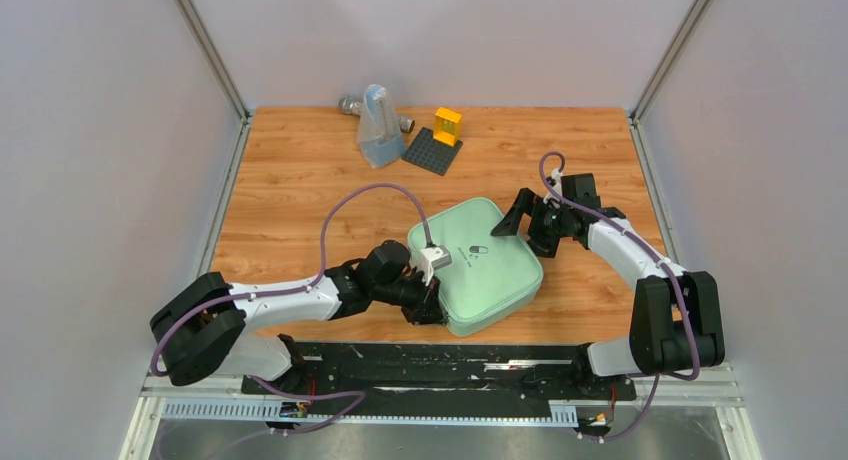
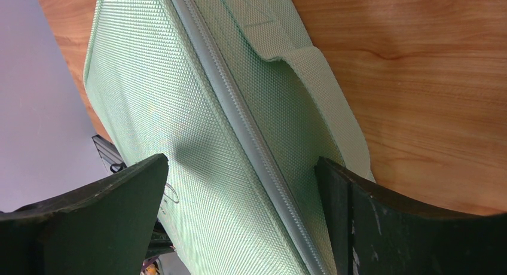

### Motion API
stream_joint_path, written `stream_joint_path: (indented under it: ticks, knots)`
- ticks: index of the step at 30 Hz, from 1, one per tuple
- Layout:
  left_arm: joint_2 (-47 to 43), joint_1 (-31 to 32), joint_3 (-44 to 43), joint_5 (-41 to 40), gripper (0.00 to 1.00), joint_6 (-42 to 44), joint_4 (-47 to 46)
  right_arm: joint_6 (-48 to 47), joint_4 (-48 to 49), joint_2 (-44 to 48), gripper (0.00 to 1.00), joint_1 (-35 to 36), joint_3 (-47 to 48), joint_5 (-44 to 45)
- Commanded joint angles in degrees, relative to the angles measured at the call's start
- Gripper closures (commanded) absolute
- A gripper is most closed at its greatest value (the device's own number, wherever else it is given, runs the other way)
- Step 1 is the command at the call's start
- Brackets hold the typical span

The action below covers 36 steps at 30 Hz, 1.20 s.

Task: Organize the medicine kit
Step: Zip the medicine box at the center of the board.

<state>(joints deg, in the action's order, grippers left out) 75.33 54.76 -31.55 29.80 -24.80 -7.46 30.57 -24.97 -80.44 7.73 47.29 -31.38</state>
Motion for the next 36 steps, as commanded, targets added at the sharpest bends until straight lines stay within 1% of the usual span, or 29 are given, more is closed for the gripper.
stream_joint_path:
  ticks: [1, 4, 16, 21, 25, 26, 27, 29, 32, 33, 35, 36]
  knots:
    - [-1.61, -0.1, -0.01, -3.13, 0.81, 0.19, -2.72, 0.99, -1.39, 0.55, 0.03, 0.51, -0.35, -2.51]
    - [-1.67, 0.06, 0.19, -3.55, 0.78, 0.13, -2.72, 0.99, -1.33, 0.61, 0.03, 0.47, -0.44, -2.59]
    - [-1.78, 0.6, 1.2, -4.29, 0.75, -0.29, -2.93, 1.01, -1.34, 0.62, 0.03, 0.46, -0.44, -2.63]
    - [-1.51, 0.76, 1.24, -4.68, 0.72, -0.21, -2.61, 0.99, -1.37, 0.52, 0.03, 0.47, -0.35, -2.64]
    - [-1.51, 0.78, 1.18, -4.96, 0.72, -0.08, -2.45, 0.99, -1.34, 0.44, 0.03, 0.53, -0.27, -2.72]
    - [-1.5, 0.78, 1.15, -4.95, 0.71, -0.01, -2.29, 1.05, -1.38, 0.42, 0.03, 0.53, -0.19, -2.75]
    - [-1.55, 0.83, 1.14, -5.02, 0.68, 0.0, -2.18, 1.02, -1.37, 0.41, 0.03, 0.5, -0.2, -2.79]
    - [-1.63, 0.77, 1.22, -5.04, 0.66, 0.08, -2.07, 0.98, -1.37, 0.46, 0.03, 0.52, -0.18, -2.8]
    - [-1.84, 0.8, 1.3, -5.14, 0.69, 0.11, -2.05, 0.96, -1.35, 0.41, 0.03, 0.49, -0.18, -2.81]
    - [-1.89, 0.84, 1.31, -5.16, 0.72, 0.17, -2.1, 0.98, -1.39, 0.46, 0.03, 0.52, -0.18, -2.81]
    - [-1.93, 0.87, 1.32, -5.19, 0.76, 0.22, -1.99, 0.99, -1.4, 0.51, 0.03, 0.47, -0.26, -2.71]
    - [-1.94, 0.83, 1.32, -5.15, 0.76, 0.2, -1.97, 0.99, -1.35, 0.52, 0.03, 0.52, -0.33, -2.71]
